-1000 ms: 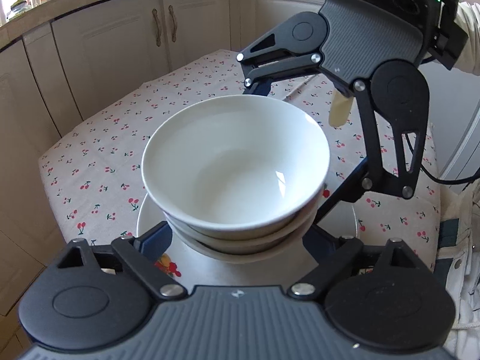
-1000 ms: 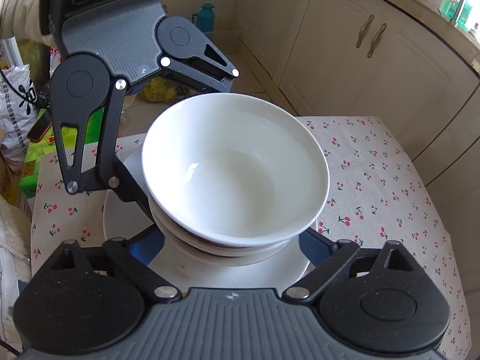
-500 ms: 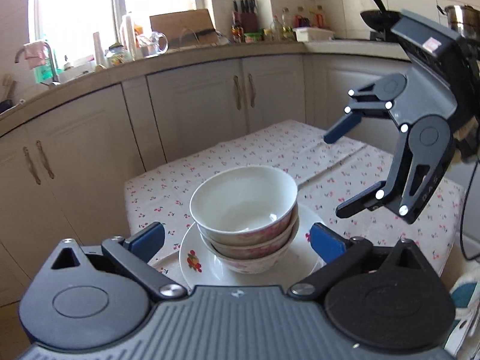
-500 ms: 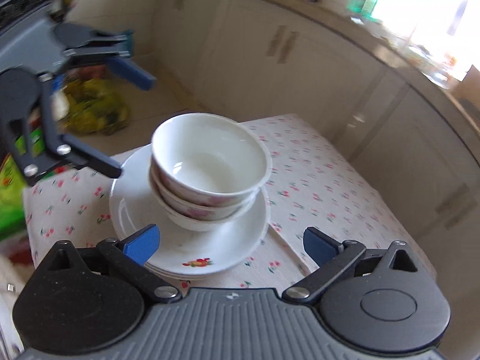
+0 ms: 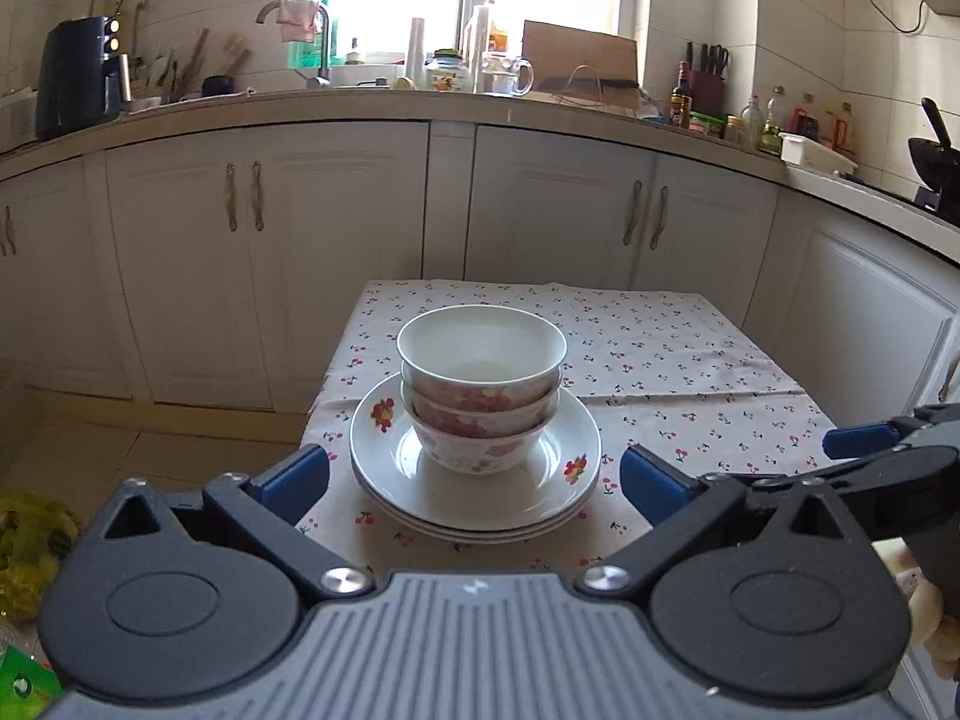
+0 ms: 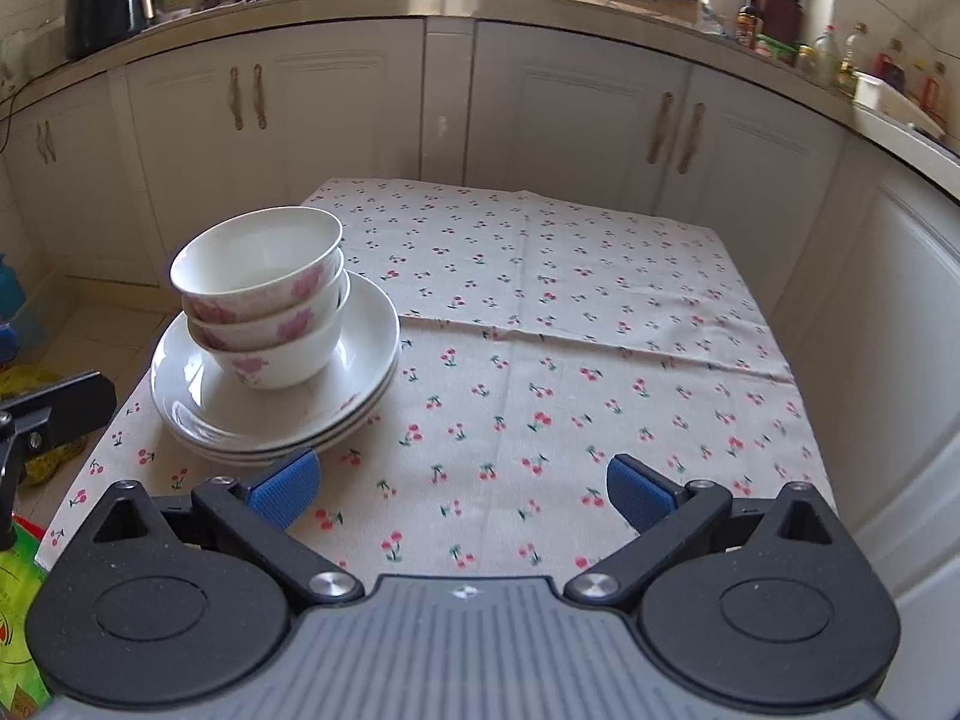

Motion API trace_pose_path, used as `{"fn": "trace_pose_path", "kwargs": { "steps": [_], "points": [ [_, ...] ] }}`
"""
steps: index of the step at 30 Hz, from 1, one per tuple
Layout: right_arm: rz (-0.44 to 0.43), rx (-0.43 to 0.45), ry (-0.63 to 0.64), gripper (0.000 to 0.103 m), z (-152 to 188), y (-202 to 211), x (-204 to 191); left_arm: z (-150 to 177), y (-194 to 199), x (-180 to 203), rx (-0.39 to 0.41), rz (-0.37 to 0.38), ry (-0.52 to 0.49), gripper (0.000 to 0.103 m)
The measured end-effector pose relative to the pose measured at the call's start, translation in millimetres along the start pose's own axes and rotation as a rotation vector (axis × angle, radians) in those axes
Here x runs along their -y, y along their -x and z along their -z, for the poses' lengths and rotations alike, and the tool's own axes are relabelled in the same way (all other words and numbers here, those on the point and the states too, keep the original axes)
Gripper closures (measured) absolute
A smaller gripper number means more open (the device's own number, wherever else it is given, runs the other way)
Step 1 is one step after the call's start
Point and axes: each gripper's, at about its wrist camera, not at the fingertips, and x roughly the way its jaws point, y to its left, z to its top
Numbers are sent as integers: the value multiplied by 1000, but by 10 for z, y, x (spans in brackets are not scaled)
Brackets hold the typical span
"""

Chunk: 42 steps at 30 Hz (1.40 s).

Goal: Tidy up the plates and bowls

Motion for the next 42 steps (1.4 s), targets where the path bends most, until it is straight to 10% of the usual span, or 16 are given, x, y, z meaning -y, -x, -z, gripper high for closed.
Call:
{"fn": "trace_pose_path", "kwargs": {
  "steps": [42],
  "points": [
    [41,98,-27,0,210,525,-105,129,395,206,-13,-43,26,1]
  ]
}}
